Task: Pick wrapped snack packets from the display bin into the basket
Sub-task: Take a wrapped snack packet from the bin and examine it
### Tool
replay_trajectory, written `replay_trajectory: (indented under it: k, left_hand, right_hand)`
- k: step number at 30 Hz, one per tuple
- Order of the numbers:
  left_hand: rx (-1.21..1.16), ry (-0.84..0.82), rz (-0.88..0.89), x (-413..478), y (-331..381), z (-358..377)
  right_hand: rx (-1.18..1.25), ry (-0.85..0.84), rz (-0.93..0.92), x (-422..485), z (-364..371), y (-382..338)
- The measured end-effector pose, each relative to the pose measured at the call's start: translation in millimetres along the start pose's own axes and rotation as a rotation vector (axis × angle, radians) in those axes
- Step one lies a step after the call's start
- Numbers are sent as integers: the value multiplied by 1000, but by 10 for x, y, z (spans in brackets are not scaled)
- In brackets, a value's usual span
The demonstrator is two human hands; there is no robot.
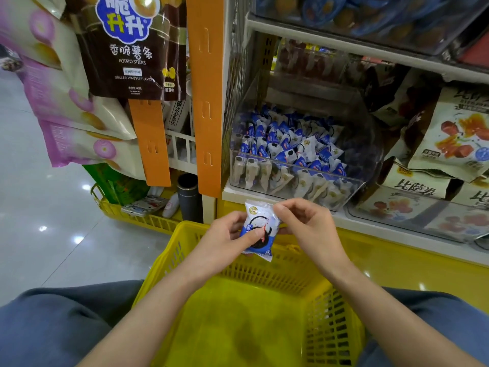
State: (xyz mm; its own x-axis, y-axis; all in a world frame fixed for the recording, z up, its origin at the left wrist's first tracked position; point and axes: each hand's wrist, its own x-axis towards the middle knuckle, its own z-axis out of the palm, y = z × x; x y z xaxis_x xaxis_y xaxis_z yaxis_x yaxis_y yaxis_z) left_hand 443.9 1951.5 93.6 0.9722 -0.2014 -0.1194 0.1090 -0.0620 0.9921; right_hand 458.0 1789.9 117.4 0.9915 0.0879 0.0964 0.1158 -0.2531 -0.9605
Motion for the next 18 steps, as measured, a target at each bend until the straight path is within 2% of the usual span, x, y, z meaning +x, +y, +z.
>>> replay_trajectory:
  k: [4, 8, 10, 14, 18]
  left_hand:
    - [-26, 16, 39, 31, 24, -26]
    - [-87, 103, 75, 76, 62, -74]
    - [-110, 126, 77, 96, 96, -98]
    - [-152, 170, 98, 122, 156, -146]
    - [-169, 209, 104, 132, 193, -186]
  right_hand:
    - [-137, -30, -125, 157, -143, -189]
    - [-435, 201, -280, 637, -427, -427]
    - [-651, 176, -203, 951, -529, -465]
    - [-954, -60, 104, 1364, -615, -348]
    - [-993, -146, 119, 1454, -588, -289]
